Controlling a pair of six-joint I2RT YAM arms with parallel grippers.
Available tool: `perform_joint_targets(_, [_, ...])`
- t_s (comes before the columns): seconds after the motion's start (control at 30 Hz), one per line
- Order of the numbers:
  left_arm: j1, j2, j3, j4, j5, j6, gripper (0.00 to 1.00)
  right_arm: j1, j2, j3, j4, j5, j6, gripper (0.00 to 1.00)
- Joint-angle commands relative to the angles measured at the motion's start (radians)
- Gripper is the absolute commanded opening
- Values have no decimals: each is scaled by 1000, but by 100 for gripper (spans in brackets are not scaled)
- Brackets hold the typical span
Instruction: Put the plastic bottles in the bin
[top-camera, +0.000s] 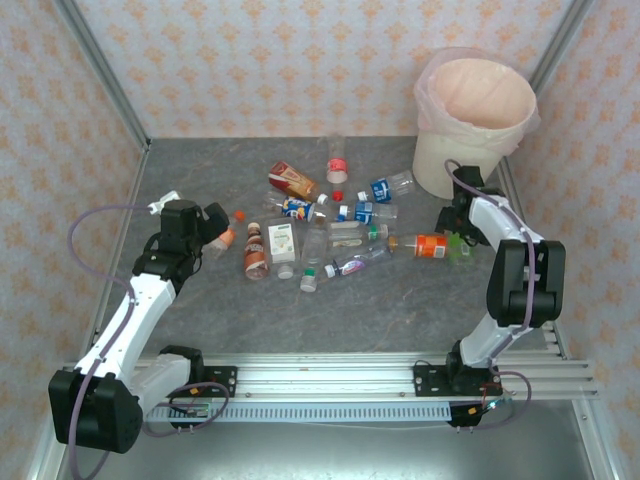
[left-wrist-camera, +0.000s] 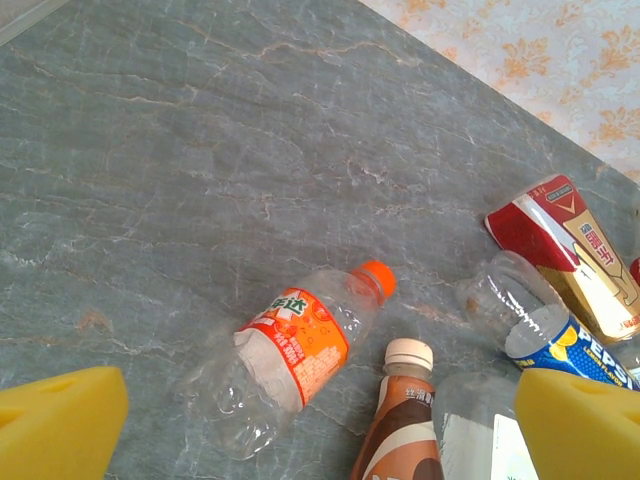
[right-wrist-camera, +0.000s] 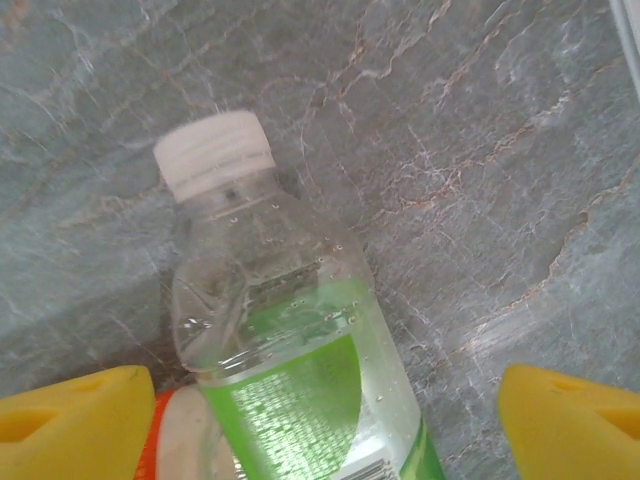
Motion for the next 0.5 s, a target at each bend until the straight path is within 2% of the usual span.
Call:
perform_joint_targets(0.0, [-8, -5, -1, -12, 2, -12, 100, -33, 26, 18, -25, -61, -53, 83])
perform_joint_targets(0.13, [-8, 3, -9, 6, 18, -10, 100, -35, 81, 27, -12, -99, -81, 76])
perform_joint_targets(0.3, [-10, 21, 1, 10, 35, -3, 100, -37, 152, 42, 6, -36, -67, 66])
perform_joint_targets(0.37, [-10, 20, 1, 7, 35, -2, 100, -36, 152, 41, 15, -29, -62, 62])
perform_joint_targets(0.47, [-10, 11, 0, 5, 31, -4, 100, -36, 105, 14, 44, -10, -39, 51])
